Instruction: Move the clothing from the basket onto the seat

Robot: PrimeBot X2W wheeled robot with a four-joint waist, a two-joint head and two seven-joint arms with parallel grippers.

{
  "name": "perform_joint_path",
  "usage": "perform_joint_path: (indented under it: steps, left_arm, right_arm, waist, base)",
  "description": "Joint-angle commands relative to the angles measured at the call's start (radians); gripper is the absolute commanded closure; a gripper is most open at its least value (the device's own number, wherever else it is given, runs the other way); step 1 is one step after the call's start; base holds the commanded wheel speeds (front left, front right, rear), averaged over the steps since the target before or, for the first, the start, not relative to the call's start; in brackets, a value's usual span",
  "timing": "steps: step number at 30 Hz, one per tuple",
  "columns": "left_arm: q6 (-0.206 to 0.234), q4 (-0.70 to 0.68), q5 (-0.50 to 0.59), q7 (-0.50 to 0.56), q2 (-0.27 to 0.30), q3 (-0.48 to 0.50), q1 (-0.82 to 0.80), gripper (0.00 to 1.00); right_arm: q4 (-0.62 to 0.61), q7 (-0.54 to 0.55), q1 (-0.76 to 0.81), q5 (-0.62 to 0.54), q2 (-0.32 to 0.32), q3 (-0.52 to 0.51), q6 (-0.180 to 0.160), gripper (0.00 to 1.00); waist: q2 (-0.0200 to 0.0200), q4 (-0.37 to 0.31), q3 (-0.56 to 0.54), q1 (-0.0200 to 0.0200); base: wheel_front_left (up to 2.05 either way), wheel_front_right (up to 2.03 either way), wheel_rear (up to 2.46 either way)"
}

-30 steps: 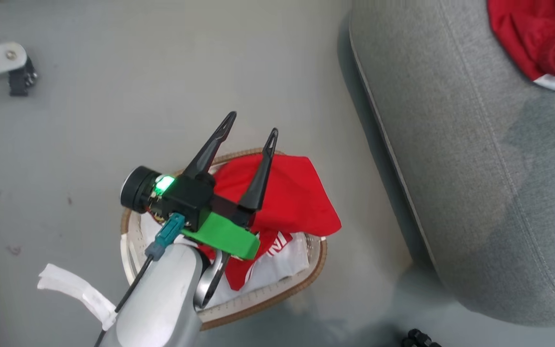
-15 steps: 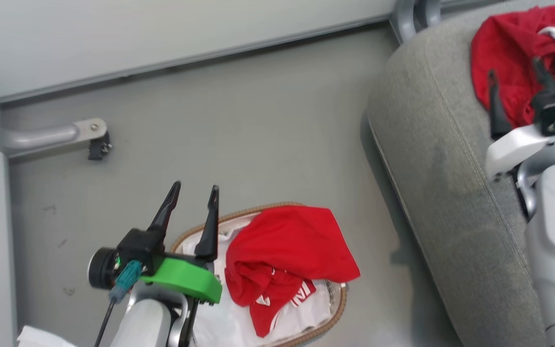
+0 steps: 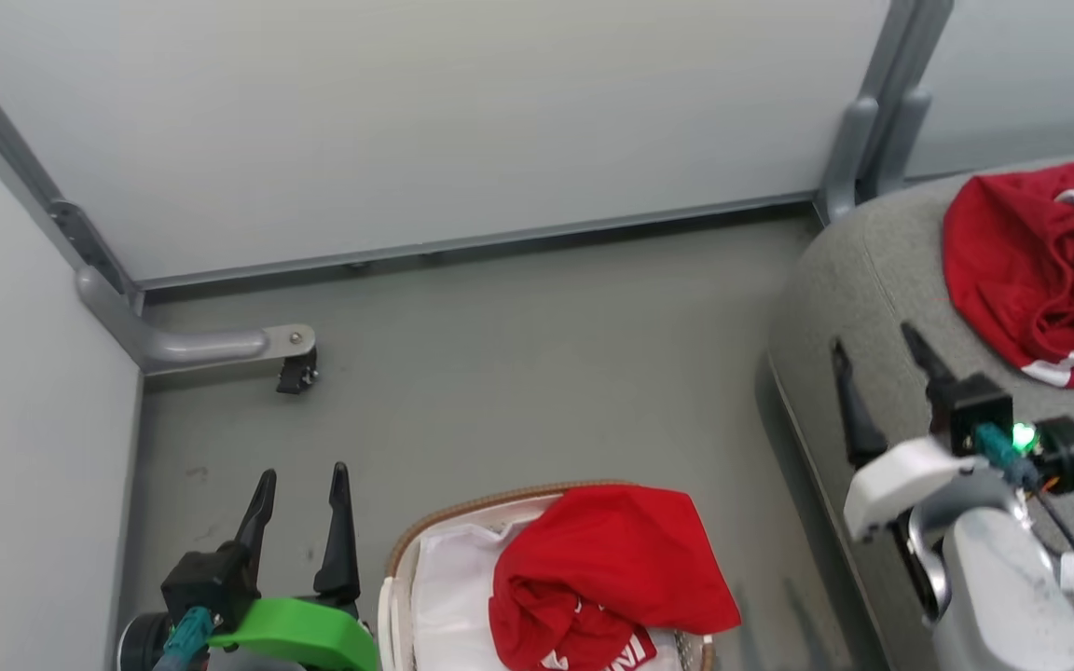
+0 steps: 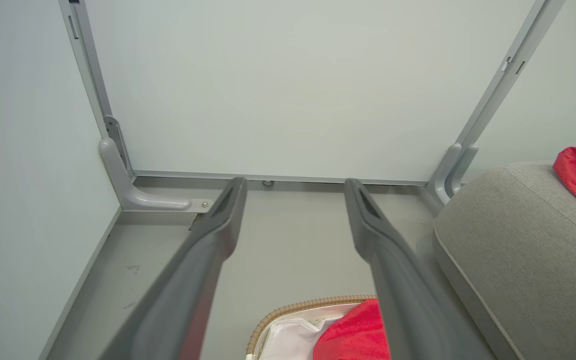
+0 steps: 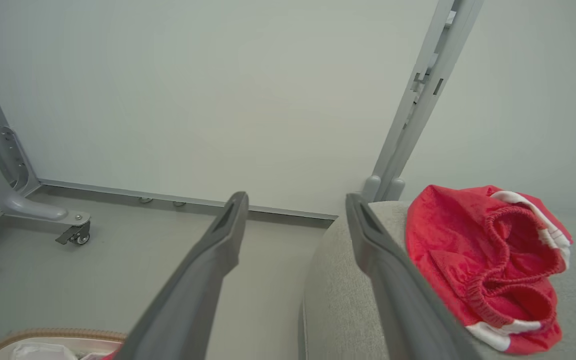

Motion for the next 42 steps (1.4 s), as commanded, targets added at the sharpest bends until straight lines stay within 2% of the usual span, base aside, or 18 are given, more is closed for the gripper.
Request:
perform_joint_path:
  steps: [1, 5, 17, 42]
  left_arm:
    - [0.009, -0.01, -0.002, 0.001, 0.001, 0.011, 0.024, 0.0]
    - [0.005, -0.019, -0.004, 0.001, 0.001, 0.021, 0.062, 0.0]
    - [0.001, -0.017, -0.022, 0.001, 0.001, -0.001, 0.123, 0.0]
    - [-0.007, -0.009, -0.008, 0.001, 0.001, -0.005, 0.116, 0.0]
  right_arm:
    - [-0.02, -0.002, 0.037, 0.033, 0.0, 0.016, -0.001, 0.0]
    - [-0.06, -0.002, 0.124, 0.101, -0.001, 0.045, -0.001, 0.0]
    - [-0.15, -0.002, 0.284, 0.165, 0.0, 0.06, -0.001, 0.0]
    - [-0.142, -0.002, 0.282, 0.196, 0.0, 0.072, -0.001, 0.0]
  waist:
    - [0.0, 0.044, -0.048, 0.0001]
    - [0.0, 0.05, -0.065, 0.0001]
    - [0.0, 0.051, -0.104, 0.0001]
    - [0.0, 0.04, -0.11, 0.0001]
  base:
    - [0.0, 0.0, 0.0]
    - [0.0, 0.0, 0.0]
    - [0.0, 0.0, 0.0]
    - [0.0, 0.0, 0.0]
